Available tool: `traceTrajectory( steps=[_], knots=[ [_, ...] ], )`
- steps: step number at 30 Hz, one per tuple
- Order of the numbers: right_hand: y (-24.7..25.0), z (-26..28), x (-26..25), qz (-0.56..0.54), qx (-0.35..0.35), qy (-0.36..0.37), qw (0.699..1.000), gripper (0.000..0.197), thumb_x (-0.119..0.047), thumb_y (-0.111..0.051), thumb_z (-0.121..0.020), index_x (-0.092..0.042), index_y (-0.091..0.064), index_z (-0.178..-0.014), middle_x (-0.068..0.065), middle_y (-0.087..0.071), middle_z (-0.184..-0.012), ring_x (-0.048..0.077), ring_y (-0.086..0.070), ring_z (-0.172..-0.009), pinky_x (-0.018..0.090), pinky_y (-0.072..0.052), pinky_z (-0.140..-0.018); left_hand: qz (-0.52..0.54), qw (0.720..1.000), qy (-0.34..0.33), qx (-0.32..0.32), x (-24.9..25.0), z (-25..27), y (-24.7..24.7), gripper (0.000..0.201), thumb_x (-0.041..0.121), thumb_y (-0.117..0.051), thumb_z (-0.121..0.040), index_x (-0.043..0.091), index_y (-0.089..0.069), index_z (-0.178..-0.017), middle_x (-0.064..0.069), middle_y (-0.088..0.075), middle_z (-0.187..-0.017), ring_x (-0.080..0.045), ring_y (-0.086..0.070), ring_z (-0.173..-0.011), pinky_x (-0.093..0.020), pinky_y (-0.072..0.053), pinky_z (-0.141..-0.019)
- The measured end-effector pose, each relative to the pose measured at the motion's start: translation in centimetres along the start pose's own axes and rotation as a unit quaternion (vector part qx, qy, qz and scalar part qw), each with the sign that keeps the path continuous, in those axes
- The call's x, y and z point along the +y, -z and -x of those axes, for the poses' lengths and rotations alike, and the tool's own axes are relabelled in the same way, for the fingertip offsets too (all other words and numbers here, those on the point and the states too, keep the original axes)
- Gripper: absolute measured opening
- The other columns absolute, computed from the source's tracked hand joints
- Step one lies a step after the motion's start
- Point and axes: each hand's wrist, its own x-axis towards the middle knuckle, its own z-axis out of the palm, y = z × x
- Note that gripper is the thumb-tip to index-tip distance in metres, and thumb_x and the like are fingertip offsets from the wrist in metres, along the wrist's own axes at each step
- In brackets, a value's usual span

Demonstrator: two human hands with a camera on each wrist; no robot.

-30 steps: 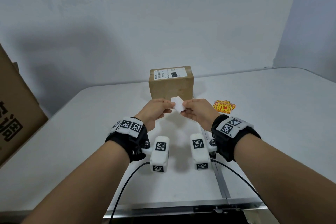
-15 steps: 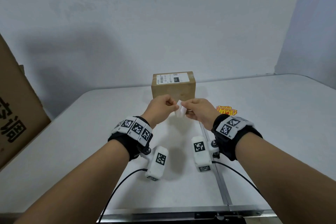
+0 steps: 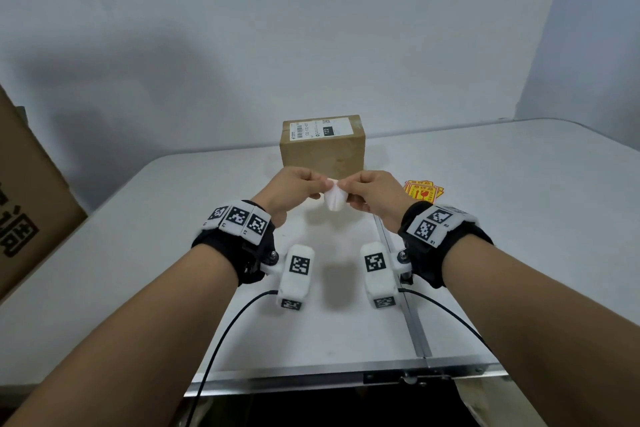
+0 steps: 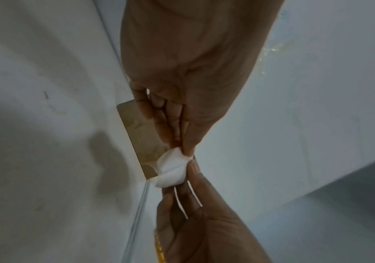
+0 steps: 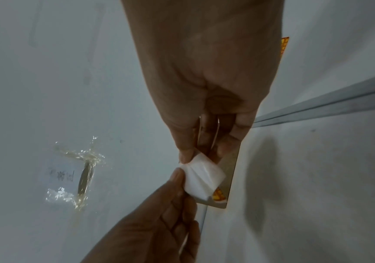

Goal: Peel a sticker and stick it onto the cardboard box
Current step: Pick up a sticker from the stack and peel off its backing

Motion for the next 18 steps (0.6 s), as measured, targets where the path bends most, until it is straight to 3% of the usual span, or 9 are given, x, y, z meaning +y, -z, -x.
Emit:
traceTrajectory(
  steps=[4, 6, 11, 16, 18],
  knots=[
    [0.8, 0.1, 0.0, -0.071, 0.032, -0.032, 0.996, 0.005, -0.01, -0.061, -0.09, -0.005, -0.062, -0.092, 0.007, -0.066, -0.089, 0.013, -0.06, -0.067, 0.016, -0.052, -0.062, 0.062, 0.996, 0.051, 0.029, -0.7, -0.4, 0.3, 0.006, 0.024, -0.068, -0.085, 0.019, -0.07, -0.088, 0.008, -0.069, -0.086, -0.006, -0.058, -0.077, -0.023, -0.038, -0.082],
    [1.1, 0.3, 0.1, -0.094, 0.027, -0.047, 0.994, 0.004, -0.009, -0.06, -0.091, -0.007, -0.061, -0.089, 0.006, -0.066, -0.086, 0.014, -0.061, -0.068, 0.016, -0.052, -0.063, 0.081, 0.994, 0.07, 0.033, -1.0, -0.5, 0.5, 0.003, 0.023, -0.068, -0.085, 0.021, -0.071, -0.084, 0.009, -0.07, -0.086, -0.005, -0.059, -0.078, -0.022, -0.039, -0.081],
    [1.3, 0.4, 0.3, -0.115, 0.013, -0.059, 0.992, 0.012, -0.007, -0.057, -0.093, -0.003, -0.058, -0.104, 0.007, -0.065, -0.086, 0.016, -0.061, -0.071, 0.02, -0.052, -0.069, 0.097, 0.991, 0.081, 0.034, -1.1, -0.6, 0.5, 0.002, 0.02, -0.068, -0.085, 0.02, -0.07, -0.085, 0.008, -0.07, -0.086, -0.006, -0.059, -0.079, -0.021, -0.04, -0.078],
    [0.8, 0.1, 0.0, -0.14, 0.028, -0.069, 0.987, 0.008, -0.005, -0.058, -0.092, -0.006, -0.059, -0.085, 0.01, -0.065, -0.087, 0.018, -0.061, -0.072, 0.018, -0.055, -0.059, 0.122, 0.986, 0.094, 0.062, -0.9, -1.0, 0.2, 0.004, 0.017, -0.065, -0.086, 0.019, -0.067, -0.084, 0.007, -0.067, -0.082, -0.004, -0.059, -0.074, -0.021, -0.04, -0.076],
    [0.6, -0.1, 0.0, -0.146, 0.036, -0.073, 0.986, 0.005, -0.005, -0.058, -0.092, -0.005, -0.059, -0.087, 0.013, -0.065, -0.092, 0.019, -0.061, -0.071, 0.018, -0.055, -0.058, 0.126, 0.984, 0.096, 0.078, -1.0, -1.4, 0.1, 0.008, 0.015, -0.065, -0.085, 0.02, -0.065, -0.079, 0.006, -0.065, -0.079, -0.005, -0.058, -0.072, -0.023, -0.038, -0.075]
  ],
)
